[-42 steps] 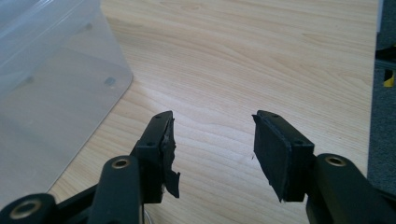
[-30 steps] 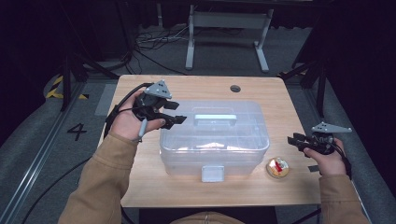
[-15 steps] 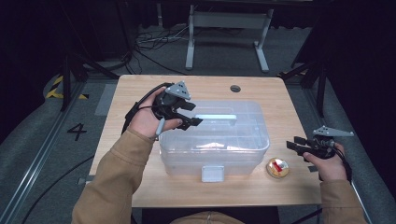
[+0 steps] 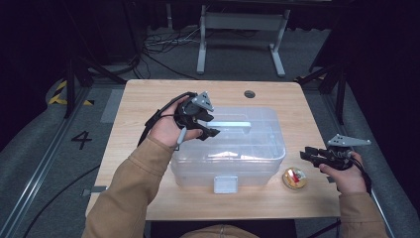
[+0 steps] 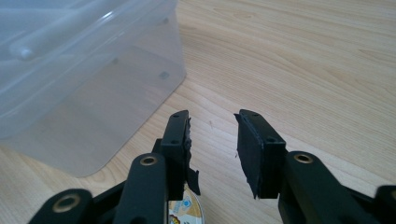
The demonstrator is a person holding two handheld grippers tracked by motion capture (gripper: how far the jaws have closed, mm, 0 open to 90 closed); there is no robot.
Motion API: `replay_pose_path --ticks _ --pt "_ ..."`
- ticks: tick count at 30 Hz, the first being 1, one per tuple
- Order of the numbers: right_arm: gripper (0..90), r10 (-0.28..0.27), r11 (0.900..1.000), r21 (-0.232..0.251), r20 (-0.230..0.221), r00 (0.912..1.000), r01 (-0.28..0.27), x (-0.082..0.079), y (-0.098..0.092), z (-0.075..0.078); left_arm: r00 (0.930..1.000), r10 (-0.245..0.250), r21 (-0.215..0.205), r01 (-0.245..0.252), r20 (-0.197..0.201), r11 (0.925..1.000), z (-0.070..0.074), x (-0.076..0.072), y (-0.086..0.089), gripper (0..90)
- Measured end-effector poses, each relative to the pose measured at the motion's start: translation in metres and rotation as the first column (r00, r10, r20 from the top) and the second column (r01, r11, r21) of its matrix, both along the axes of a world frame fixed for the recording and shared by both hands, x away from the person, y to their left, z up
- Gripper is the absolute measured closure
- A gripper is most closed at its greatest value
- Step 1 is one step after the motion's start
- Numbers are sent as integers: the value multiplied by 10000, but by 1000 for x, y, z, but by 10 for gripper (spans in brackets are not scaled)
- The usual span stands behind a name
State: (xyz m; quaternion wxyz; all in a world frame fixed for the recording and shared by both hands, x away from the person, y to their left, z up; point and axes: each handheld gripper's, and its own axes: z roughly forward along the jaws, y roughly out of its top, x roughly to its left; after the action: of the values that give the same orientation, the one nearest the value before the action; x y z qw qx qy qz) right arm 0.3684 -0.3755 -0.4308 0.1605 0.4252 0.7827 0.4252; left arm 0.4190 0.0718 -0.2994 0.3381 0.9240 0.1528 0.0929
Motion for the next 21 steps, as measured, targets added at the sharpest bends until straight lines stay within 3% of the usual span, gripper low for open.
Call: replay_pose_path --ticks 4,9,21 --pt "669 286 9996 51 91 9996 -286 -1 2 2 10000 67 287 -67 -9 9996 -7 2 -4 549" --pt "700 435 9990 28 118 9990 -436 -2 3 3 10000 21 242 -23 87 9997 -6 1 -6 723" --pt "751 702 9960 538 115 9975 -707 -6 6 9 9993 341 413 -347 153 9985 1 2 -8 732"
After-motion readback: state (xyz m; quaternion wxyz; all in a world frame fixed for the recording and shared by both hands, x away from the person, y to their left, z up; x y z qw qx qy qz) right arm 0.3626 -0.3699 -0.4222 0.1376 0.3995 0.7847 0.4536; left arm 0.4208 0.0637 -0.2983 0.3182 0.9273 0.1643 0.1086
